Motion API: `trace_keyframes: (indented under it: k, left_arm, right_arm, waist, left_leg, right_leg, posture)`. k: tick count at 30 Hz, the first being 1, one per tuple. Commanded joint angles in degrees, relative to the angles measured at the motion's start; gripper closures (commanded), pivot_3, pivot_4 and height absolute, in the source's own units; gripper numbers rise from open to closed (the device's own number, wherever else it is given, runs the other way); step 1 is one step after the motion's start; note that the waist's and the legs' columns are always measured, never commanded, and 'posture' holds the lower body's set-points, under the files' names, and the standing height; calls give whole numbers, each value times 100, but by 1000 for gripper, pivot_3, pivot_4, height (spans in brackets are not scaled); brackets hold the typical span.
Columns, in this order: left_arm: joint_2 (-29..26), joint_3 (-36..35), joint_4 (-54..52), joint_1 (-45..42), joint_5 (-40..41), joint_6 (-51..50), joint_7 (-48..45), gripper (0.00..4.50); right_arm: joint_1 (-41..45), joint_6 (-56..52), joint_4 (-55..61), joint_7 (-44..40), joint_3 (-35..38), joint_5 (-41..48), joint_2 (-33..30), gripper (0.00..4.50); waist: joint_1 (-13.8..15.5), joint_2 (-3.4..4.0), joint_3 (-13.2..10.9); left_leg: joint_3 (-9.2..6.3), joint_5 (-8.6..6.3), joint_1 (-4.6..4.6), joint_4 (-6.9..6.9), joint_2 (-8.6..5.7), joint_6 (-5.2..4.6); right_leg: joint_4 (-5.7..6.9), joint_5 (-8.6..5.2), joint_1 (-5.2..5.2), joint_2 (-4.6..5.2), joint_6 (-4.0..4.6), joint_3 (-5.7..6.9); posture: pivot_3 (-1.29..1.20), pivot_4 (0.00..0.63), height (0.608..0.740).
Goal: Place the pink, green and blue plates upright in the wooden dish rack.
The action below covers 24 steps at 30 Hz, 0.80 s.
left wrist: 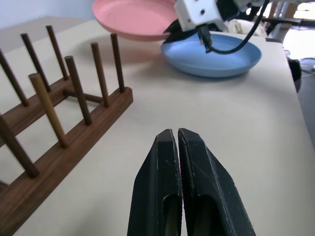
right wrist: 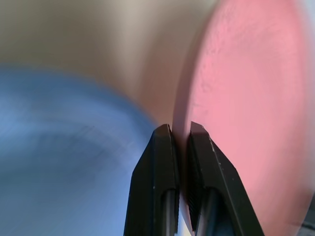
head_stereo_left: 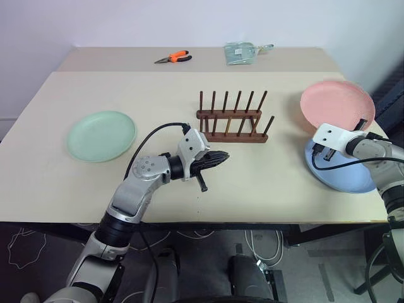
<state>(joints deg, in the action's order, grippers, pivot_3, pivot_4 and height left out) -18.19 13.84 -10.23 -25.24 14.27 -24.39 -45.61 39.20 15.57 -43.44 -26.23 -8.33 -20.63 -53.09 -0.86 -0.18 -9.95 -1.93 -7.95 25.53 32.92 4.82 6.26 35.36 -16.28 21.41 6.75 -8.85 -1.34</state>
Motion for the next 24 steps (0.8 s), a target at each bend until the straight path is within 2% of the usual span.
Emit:
trace_keyframes:
  k: [1, 2, 4, 6, 8, 10, 13, 24]
  left_arm:
    - [-31, -208, -209, 7, 45, 31, 171, 4398]
    - [-48, -261, -180, 20, 41, 51, 219, 4398]
    - [-104, -344, -88, 42, 13, 128, 270, 4398]
    - [-135, -378, -35, 53, 4, 170, 292, 4398]
    - [-177, -390, 29, 46, 4, 207, 275, 4398]
    - [-233, -387, 84, 41, -11, 255, 256, 4398]
    - [-274, -389, 120, 34, -15, 289, 245, 4398]
    - [-262, -401, -10, 100, 44, 210, 274, 4398]
  right_arm:
    - [-8, -294, 1343, -389, 1046, 1490, 193, 4455]
    - [-75, -1109, 2125, -666, 1500, 2556, 507, 4455]
    - [-165, -3420, 3784, -786, 2370, 5340, 1074, 4455]
    - [-260, -4629, 4644, -663, 2844, 6757, 1340, 4455]
    - [-324, -5192, 5030, -124, 3138, 7515, 1684, 4455]
    - [-439, -5601, 5308, 185, 3236, 7999, 1871, 4455]
    - [-566, -5840, 5539, 305, 3202, 8185, 1921, 4455]
    - [-432, -5965, 4833, 21, 2796, 7644, 1905, 4455]
  waist:
    - [1, 0, -2]
    - [-4, 0, -2]
    - [-15, -2, -4]
    - [31, -2, -5]
    - [107, -5, -5]
    - [160, -5, -5]
    - [162, -4, -5]
    - [131, -2, -6]
  left_leg:
    - [-1, 0, 0, -1, 1, 0]
    - [-1, 0, -2, 0, 1, 0]
    - [-3, 0, -7, -2, 6, 0]
    - [-9, 1, -9, 1, 6, 0]
    - [-12, 0, -7, 3, 4, 0]
    - [-10, -2, -3, 8, 3, -2]
    - [-9, -4, 9, 12, 0, -5]
    - [-9, -3, 29, 10, 2, -6]
  right_leg:
    - [1, 0, 0, 0, 0, 0]
    - [4, 0, 0, -1, 0, 0]
    - [13, 2, -3, -4, -2, 0]
    - [28, 8, -5, -6, -17, 2]
    - [25, -1, -8, -6, 1, 5]
    - [9, 0, -8, -6, 6, 4]
    - [-4, 2, -7, -5, 11, 3]
    - [10, 2, 20, -7, 7, 2]
  posture:
    - [0, 150, 740]
    - [0, 150, 740]
    - [0, 150, 740]
    - [0, 150, 740]
    - [0, 150, 740]
    - [0, 150, 740]
    - [0, 150, 740]
    - [0, 150, 740]
